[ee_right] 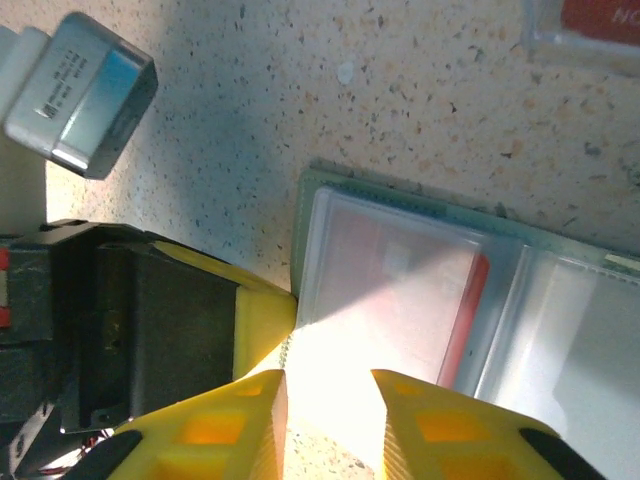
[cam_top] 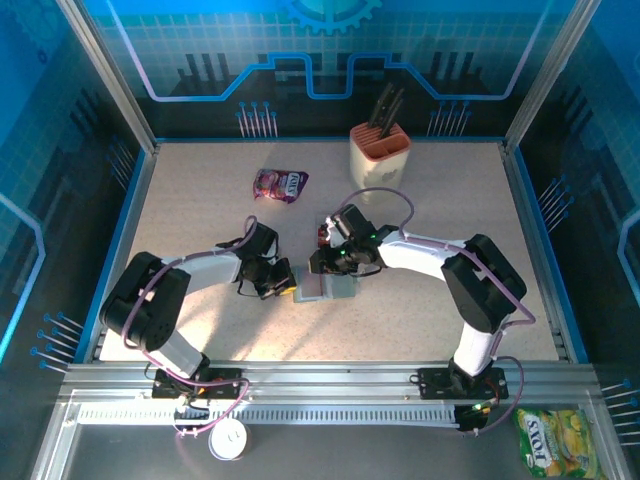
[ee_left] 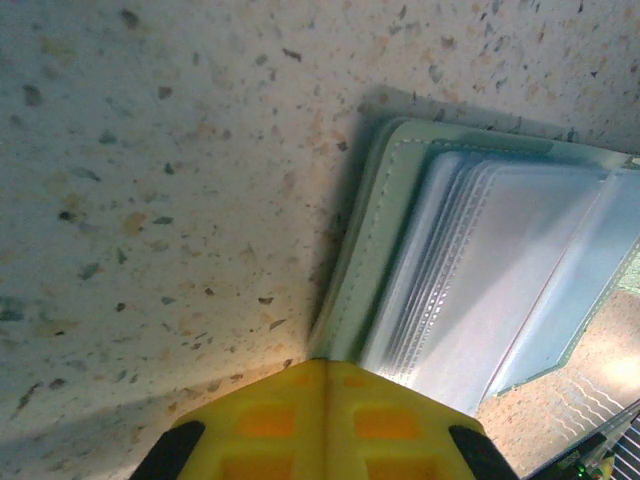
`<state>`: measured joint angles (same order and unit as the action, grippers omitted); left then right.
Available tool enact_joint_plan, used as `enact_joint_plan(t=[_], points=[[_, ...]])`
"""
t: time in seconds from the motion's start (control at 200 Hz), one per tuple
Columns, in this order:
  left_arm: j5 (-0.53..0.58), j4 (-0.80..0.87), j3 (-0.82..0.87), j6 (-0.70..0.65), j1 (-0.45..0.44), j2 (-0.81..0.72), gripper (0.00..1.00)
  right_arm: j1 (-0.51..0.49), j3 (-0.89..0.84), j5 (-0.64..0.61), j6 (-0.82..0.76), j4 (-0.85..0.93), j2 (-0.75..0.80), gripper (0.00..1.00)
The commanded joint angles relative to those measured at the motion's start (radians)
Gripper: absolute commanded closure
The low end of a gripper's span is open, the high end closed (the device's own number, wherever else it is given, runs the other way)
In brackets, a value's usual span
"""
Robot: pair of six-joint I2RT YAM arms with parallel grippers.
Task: Take the credit cards out of the card holder
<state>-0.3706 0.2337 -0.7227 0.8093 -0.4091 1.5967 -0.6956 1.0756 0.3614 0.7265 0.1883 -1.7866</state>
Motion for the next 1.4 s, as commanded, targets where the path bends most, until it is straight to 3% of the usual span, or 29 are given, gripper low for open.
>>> enact_joint_plan(t=[0.0,0.24,0.69,1.396], points=[[0.025,0.013,0.019,-0.01,0.006,0.02,1.0,-0.013,-0.015,0.052,0.042,-0.031,-0.021,0.68],[0.032,0.032,0.0,-0.024,0.007,0.043,1.0,-0.013,-0.016,0.082,0.056,-0.055,-0.046,0.63],[0.041,0.053,-0.032,-0.036,0.006,0.06,1.0,-0.015,-0.006,0.103,0.063,-0.062,-0.093,0.63],[0.047,0.066,-0.036,-0.038,0.006,0.059,1.0,-0.015,0.005,0.032,0.049,0.035,-0.089,0.62]])
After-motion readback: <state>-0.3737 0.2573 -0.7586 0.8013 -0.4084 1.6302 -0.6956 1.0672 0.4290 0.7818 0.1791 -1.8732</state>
